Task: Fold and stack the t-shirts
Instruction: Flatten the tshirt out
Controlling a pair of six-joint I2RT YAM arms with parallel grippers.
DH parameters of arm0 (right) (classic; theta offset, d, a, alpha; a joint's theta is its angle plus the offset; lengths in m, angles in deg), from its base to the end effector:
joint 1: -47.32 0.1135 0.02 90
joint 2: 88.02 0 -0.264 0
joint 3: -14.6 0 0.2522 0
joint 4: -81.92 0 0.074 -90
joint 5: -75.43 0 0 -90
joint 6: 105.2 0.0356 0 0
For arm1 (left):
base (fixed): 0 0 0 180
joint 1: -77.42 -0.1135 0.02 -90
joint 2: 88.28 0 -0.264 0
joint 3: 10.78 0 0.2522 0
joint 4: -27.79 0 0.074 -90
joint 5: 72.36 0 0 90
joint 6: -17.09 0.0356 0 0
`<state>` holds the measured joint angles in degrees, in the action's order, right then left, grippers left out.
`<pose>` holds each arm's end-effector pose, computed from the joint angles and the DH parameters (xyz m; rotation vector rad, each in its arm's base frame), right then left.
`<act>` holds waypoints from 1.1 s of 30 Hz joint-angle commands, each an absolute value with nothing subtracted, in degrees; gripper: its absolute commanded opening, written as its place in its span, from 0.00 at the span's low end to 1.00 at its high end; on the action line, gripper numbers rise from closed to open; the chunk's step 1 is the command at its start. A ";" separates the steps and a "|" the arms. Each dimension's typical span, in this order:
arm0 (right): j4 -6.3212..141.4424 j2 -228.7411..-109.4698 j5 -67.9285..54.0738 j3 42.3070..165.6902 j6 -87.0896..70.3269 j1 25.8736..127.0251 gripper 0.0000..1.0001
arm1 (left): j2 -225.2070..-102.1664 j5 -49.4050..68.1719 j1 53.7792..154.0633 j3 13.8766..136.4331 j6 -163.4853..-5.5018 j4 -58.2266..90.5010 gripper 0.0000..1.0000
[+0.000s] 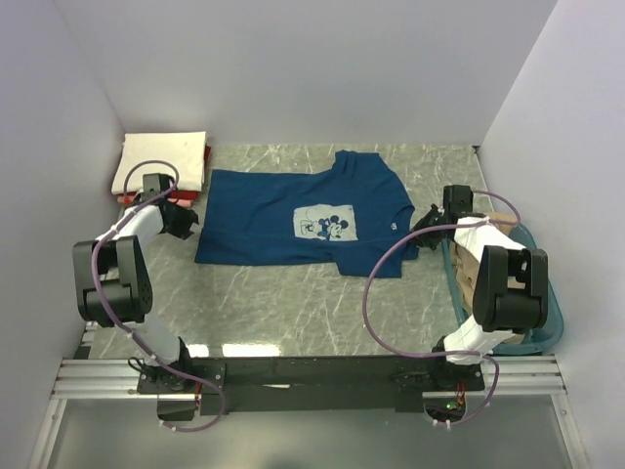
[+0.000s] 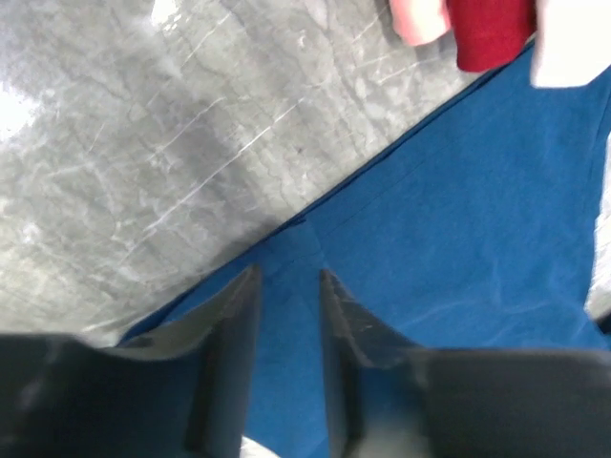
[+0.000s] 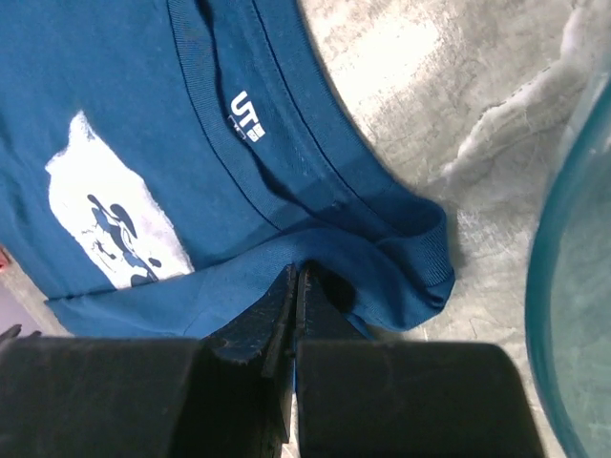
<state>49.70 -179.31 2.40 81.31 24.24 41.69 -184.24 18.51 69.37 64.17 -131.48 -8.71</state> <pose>0.3140 -0.0205 0.1821 0.8926 2.4540 0.5985 0.3383 0.0484 0.1932 -1.4358 2.1744 -0.3061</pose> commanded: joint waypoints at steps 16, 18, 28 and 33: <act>55.67 -176.88 4.85 78.73 24.44 41.87 0.00 | -185.30 25.98 73.46 68.01 -132.85 -10.83 0.42; 55.67 -176.80 4.94 78.81 24.44 41.96 0.00 | -186.27 28.36 74.86 68.99 -134.87 -12.15 0.42; 56.20 -177.41 5.82 78.73 24.62 42.40 0.00 | -191.72 33.46 78.83 73.56 -139.71 -17.52 0.40; 56.64 -177.67 6.17 78.64 24.71 42.49 0.00 | -193.04 33.99 79.70 74.35 -140.33 -18.57 0.39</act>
<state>54.86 -178.92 5.46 78.73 24.38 41.98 -192.31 31.62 78.92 71.82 -138.74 -16.62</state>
